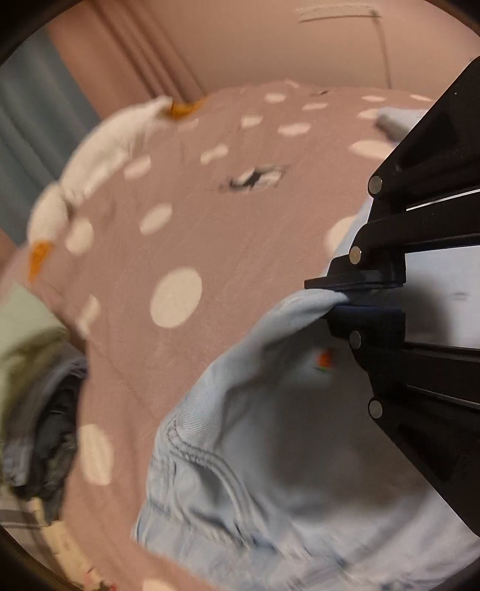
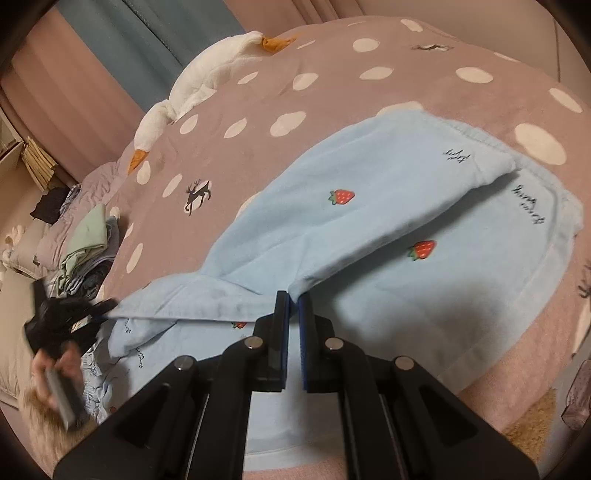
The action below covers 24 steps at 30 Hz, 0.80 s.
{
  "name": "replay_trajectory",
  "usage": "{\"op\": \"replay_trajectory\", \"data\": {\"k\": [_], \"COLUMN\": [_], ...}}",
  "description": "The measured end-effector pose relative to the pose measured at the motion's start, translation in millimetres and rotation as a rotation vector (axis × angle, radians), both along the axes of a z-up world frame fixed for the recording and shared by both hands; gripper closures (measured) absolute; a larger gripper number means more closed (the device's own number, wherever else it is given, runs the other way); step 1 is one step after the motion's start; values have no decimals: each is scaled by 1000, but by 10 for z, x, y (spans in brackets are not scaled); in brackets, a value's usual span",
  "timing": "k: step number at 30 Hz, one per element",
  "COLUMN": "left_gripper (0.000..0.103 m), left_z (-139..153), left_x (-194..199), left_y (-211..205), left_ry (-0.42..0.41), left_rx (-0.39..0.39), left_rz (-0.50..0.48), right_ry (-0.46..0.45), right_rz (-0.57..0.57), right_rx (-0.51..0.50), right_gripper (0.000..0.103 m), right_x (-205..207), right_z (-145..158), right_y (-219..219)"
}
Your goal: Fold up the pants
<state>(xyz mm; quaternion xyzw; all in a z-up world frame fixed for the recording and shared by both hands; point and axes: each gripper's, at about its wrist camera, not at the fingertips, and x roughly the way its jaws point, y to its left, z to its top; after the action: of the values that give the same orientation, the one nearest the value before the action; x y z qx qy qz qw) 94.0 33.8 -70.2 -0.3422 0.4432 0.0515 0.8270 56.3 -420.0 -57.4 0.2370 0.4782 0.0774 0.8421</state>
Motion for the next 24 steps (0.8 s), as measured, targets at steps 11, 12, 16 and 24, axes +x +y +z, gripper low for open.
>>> {"op": "replay_trajectory", "data": {"k": [11, 12, 16, 24], "left_gripper": [83, 77, 63, 80], "left_z": [34, -8, -80, -105], "left_x": [-1440, -1439, -1481, -1555], "left_y": [57, 118, 513, 748], "left_ry": [-75, -69, -50, -58], "left_rx": [-45, -41, -52, -91], "left_rz": [22, 42, 209, 210], "right_ry": [81, 90, 91, 97], "right_rz": [-29, -33, -42, -33], "right_rx": [-11, -10, -3, -29], "right_gripper": [98, 98, 98, 98], "right_x": [-160, -160, -187, -188], "right_z": [-134, -158, -170, -170], "right_y": [-74, -80, -114, -99]}}
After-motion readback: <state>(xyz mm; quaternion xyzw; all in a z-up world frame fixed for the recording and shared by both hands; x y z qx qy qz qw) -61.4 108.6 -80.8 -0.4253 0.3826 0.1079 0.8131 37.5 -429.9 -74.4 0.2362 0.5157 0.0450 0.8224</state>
